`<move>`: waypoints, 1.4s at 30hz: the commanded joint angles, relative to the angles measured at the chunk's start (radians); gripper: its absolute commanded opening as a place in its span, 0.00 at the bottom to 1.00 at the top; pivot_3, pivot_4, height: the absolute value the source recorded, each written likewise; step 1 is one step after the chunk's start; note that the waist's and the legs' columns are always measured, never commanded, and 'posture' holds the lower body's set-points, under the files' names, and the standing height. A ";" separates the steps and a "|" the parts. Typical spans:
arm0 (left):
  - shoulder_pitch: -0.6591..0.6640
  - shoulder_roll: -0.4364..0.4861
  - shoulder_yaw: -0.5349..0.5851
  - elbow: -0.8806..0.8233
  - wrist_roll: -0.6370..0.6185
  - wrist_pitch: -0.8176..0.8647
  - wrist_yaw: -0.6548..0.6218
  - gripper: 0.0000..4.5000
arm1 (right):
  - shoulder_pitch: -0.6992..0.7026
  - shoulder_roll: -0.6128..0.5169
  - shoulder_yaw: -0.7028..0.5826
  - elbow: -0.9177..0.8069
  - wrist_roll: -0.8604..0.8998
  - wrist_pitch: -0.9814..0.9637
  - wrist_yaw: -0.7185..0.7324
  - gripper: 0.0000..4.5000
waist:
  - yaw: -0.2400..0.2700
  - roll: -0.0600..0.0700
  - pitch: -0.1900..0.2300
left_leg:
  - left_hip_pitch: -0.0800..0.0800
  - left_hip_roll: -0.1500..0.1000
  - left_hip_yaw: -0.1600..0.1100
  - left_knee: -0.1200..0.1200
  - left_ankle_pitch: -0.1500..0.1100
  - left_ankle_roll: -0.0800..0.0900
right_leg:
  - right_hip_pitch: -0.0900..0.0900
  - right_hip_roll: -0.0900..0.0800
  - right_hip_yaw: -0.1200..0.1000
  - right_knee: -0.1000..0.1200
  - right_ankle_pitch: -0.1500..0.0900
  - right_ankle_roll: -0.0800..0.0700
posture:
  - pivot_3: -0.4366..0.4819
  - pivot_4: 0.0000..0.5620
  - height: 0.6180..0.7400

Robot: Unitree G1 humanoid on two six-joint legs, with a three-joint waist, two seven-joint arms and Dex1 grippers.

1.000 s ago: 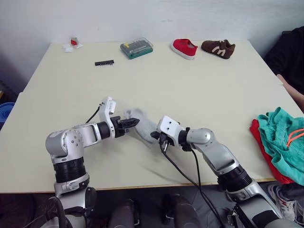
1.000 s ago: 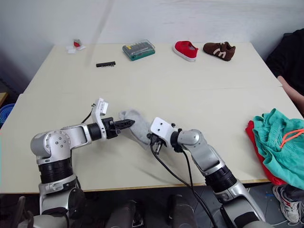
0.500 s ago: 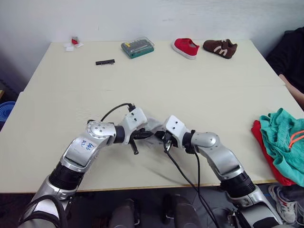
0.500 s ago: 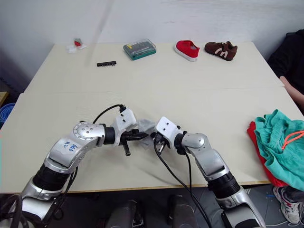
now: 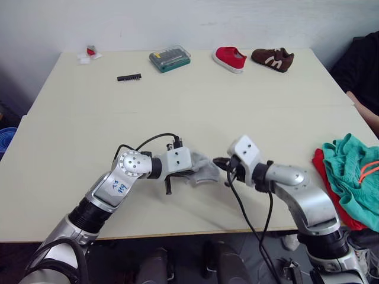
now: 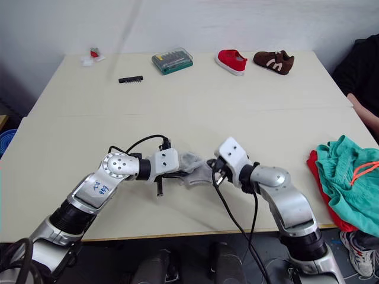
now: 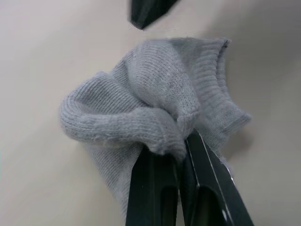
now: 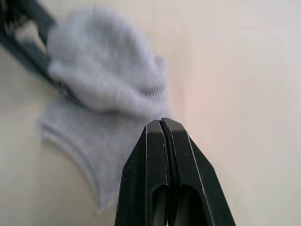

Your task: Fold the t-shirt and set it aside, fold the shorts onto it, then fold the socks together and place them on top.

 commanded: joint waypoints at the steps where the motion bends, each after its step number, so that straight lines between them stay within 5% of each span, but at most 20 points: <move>1: -0.005 -0.010 -0.014 0.015 0.023 -0.032 -0.031 0.01 | -0.095 0.043 0.021 -0.018 0.033 0.030 -0.030 0.00 | 0.000 0.000 0.000 | 0.000 0.000 0.000 0.000 0.000 0.000 | 0.000 0.000 0.000 0.000 0.000 0.000 | 0.48 0.27 1.00; 9: -0.006 -0.026 -0.002 0.047 0.034 -0.041 -0.064 0.01 | -0.160 0.068 0.183 0.162 -0.044 -0.048 -0.039 0.00 | 0.001 0.000 0.000 | -0.001 -0.001 0.000 0.001 0.000 0.002 | 0.000 0.000 -0.001 -0.001 0.000 0.000 | 0.48 0.27 1.00; 18: 0.008 -0.013 0.085 0.006 -0.065 0.057 -0.137 0.65 | -0.064 -0.036 0.205 0.058 -0.025 -0.018 0.005 0.00 | 0.000 0.000 0.000 | -0.001 -0.001 0.000 0.000 0.000 0.002 | 0.000 0.000 -0.001 -0.001 0.000 0.001 | 0.48 0.27 1.00; 27: -0.027 0.024 0.212 -0.010 -0.218 0.203 -0.208 0.65 | -0.030 -0.066 0.186 0.035 -0.016 -0.034 0.011 0.00 | 0.001 0.000 0.000 | -0.001 0.000 -0.001 0.000 0.001 0.000 | 0.000 0.000 -0.001 -0.001 0.000 0.001 | 0.48 0.27 1.00; 37: -0.040 -0.001 0.196 -0.009 -0.221 0.206 -0.188 0.65 | -0.108 -0.149 0.016 -0.082 0.103 0.107 0.036 0.00 | 0.000 0.000 0.000 | -0.002 -0.001 -0.001 0.000 0.001 0.001 | 0.000 0.000 -0.001 -0.001 0.000 0.001 | 0.48 0.27 1.00; 42: -0.041 -0.005 0.198 -0.010 -0.222 0.205 -0.186 0.65 | -0.165 -0.072 0.015 -0.057 0.148 0.143 -0.008 0.00 | -0.002 0.000 0.000 | -0.002 -0.001 -0.001 -0.001 0.001 0.000 | -0.001 0.000 -0.002 -0.001 0.000 0.001 | 0.48 0.27 1.00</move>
